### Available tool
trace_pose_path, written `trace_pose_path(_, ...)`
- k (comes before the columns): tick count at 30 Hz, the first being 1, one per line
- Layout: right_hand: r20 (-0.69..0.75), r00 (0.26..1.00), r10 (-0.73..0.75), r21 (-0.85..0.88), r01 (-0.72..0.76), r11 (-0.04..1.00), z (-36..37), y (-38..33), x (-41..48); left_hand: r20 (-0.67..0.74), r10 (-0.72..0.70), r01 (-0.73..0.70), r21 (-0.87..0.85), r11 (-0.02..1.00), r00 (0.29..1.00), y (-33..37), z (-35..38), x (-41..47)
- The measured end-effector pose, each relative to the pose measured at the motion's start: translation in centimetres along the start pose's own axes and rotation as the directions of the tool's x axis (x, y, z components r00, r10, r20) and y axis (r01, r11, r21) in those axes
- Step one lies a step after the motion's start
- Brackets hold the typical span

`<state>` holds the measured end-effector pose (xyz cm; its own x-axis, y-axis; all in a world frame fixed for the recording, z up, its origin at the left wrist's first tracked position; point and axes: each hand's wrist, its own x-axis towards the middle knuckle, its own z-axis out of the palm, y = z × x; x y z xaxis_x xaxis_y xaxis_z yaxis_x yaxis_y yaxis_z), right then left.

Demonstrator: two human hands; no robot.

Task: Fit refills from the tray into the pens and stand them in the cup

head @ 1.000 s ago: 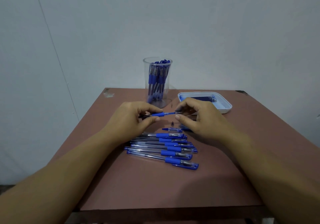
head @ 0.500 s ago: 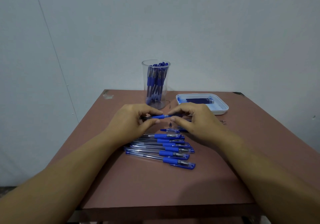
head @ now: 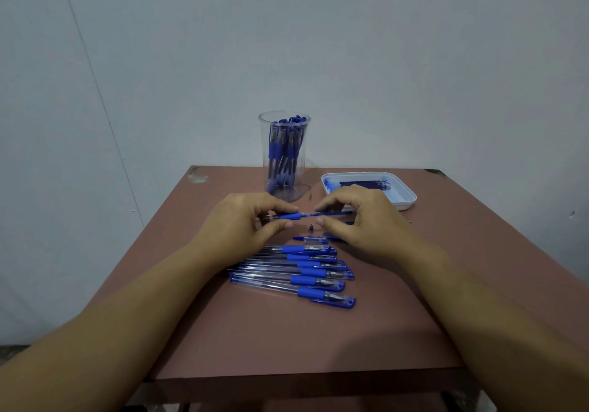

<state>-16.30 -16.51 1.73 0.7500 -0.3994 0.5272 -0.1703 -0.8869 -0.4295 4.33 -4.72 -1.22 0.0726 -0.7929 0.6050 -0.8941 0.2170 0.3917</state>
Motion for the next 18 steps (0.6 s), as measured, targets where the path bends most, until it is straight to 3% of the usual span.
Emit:
trace_pose_path(4, 0.018, 0.999, -0.033, -0.012, 0.034, 0.999, 0.1, 0.0, 0.2, 0.000, 0.011, -0.011, 0.018, 1.000, 1.000, 0.4, 0.1, 0.1)
trace_pose_path(18, 0.016, 0.982, 0.189, 0.069, -0.190, 0.979, -2.4, 4.8, -0.6, -0.022, -0.062, 0.063, 0.045, 0.997, 0.998, -0.6, -0.4, -0.2)
